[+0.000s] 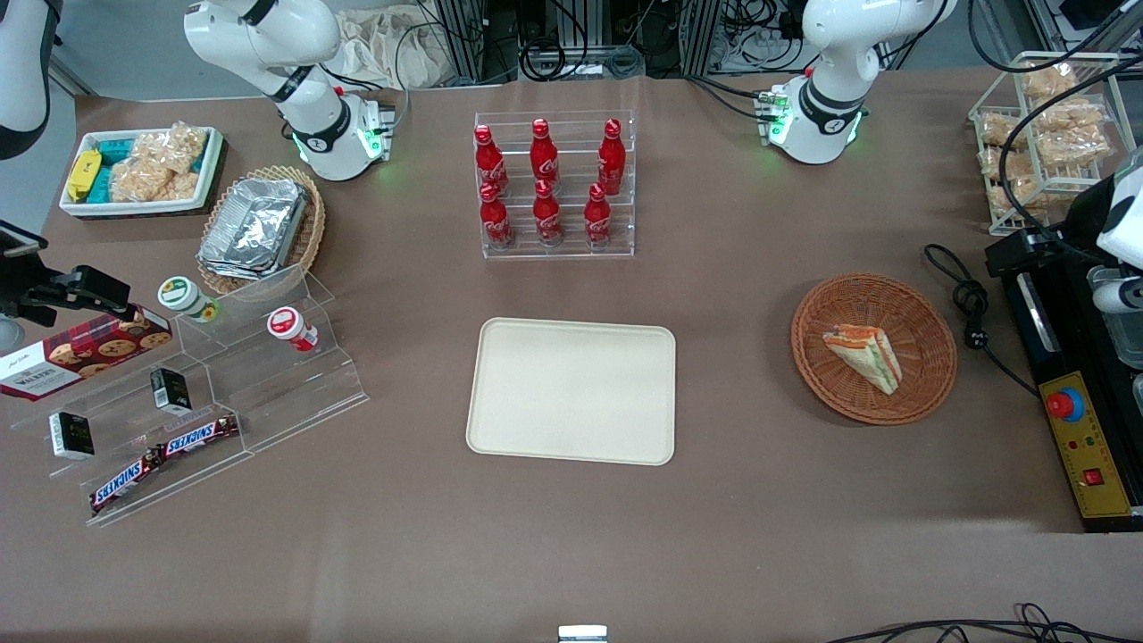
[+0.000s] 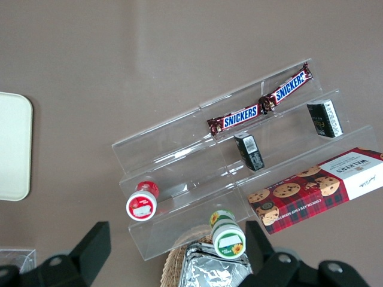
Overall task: Place sandwich from basket to tray
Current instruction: 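Move the left gripper over the wrapped sandwich in the wicker basket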
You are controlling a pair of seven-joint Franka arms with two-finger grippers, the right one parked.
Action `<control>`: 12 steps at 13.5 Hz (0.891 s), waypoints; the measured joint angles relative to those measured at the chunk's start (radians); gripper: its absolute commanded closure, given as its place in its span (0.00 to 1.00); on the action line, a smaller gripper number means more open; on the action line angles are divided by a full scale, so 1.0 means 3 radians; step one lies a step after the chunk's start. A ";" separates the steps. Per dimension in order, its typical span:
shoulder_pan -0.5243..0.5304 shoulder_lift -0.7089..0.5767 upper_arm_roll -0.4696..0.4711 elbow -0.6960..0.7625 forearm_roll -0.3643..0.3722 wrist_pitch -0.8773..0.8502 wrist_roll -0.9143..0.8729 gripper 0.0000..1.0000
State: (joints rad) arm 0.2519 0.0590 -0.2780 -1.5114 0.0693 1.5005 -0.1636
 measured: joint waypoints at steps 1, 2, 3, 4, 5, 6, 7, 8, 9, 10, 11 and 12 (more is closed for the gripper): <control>0.0000 0.0000 0.0000 0.0000 0.0000 -0.0001 0.0000 0.01; 0.0000 0.0000 -0.0001 0.0000 0.0000 -0.0002 0.0000 0.01; 0.0000 0.0000 -0.0003 0.0000 0.0000 -0.0004 0.0000 0.01; -0.0001 0.0000 -0.0009 0.0000 0.0000 -0.0006 0.0000 0.01; -0.0004 0.0002 -0.0016 0.0000 0.0000 -0.0011 0.0000 0.01; -0.0007 0.0006 -0.0021 0.0000 0.0000 -0.0022 0.0000 0.01; -0.0011 0.0015 -0.0026 -0.0001 0.0000 -0.0053 0.0000 0.01; -0.0026 0.0025 -0.0030 -0.0008 0.0000 -0.0099 -0.0009 0.01; -0.0048 0.0034 -0.0040 -0.0029 0.0000 -0.0126 -0.0035 0.01; -0.0063 0.0040 -0.0052 -0.0060 0.0000 -0.0135 -0.0068 0.01; -0.0078 0.0046 -0.0054 -0.0085 0.0000 -0.0136 -0.0106 0.01; -0.0082 0.0056 -0.0054 -0.0093 0.0000 -0.0145 -0.0144 0.01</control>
State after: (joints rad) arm 0.2273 0.0758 -0.2942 -1.5394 0.0693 1.4570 -0.2067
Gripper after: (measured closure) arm 0.009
